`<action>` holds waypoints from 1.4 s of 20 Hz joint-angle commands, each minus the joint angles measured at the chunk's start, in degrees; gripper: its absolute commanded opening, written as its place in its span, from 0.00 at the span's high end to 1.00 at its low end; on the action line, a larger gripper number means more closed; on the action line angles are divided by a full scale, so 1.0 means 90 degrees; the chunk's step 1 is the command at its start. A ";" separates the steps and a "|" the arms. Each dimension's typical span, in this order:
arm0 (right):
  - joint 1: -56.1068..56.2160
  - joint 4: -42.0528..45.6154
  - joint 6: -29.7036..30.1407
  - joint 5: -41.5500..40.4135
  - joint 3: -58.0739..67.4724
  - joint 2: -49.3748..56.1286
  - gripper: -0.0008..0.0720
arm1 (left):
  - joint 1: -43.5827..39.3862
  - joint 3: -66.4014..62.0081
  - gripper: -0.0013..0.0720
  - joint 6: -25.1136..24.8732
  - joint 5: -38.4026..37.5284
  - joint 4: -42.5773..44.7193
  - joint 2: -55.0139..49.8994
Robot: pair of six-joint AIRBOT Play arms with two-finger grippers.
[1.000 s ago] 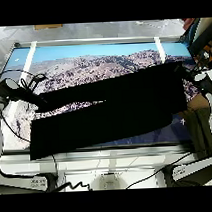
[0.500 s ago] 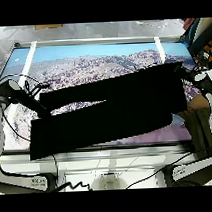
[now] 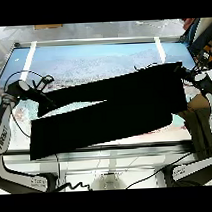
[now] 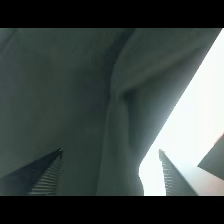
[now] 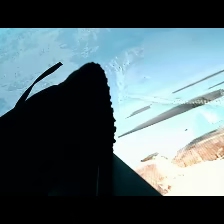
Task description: Fold the clothes and pants, and hang the long-sleeved shirts on hangers.
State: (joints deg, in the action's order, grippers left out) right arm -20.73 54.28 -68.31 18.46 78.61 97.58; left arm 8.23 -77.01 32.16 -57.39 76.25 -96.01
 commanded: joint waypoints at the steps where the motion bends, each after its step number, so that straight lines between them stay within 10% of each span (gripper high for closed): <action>1: 0.0007 -0.0002 -0.0002 0.0015 0.0002 0.0005 0.96 | -0.0355 0.0002 0.33 0.0024 0.0726 0.0075 -0.0330; 5: 0.0007 -0.0002 -0.0002 0.0017 0.0002 0.0005 0.96 | -0.0498 0.0000 0.97 0.0255 0.1324 0.0092 -0.0393; 10: 0.0005 0.0000 -0.0002 0.0015 0.0002 0.0005 0.96 | -0.0534 -0.0005 0.97 0.0257 0.0250 0.0192 0.0199; 16: 0.0005 -0.0005 -0.0002 0.0019 0.0002 0.0005 0.96 | -0.0532 0.0112 0.97 -0.0435 -0.3730 0.0172 0.0505; 18: 0.0007 -0.0022 -0.0007 0.0029 0.0002 0.0005 0.96 | -0.0534 0.0189 0.92 -0.0435 -0.3716 0.0172 0.0333; 20: 0.0007 -0.0022 -0.0007 0.0046 0.0002 0.0005 0.96 | -0.0534 0.0189 0.24 -0.0423 -0.3548 0.0175 0.0158; 21: 0.0007 -0.0022 -0.0007 0.0046 0.0002 0.0005 0.96 | -0.0532 0.0185 0.11 -0.0240 -0.3337 0.0175 0.0126; 28: 0.0007 -0.0005 -0.0005 0.0017 0.0002 0.0005 0.96 | -0.0051 -0.0277 0.27 0.1078 -0.2290 0.0466 0.0134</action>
State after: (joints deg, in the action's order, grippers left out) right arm -20.73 54.17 -68.34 18.76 78.61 97.58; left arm 5.26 -77.71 37.34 -81.91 79.85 -94.70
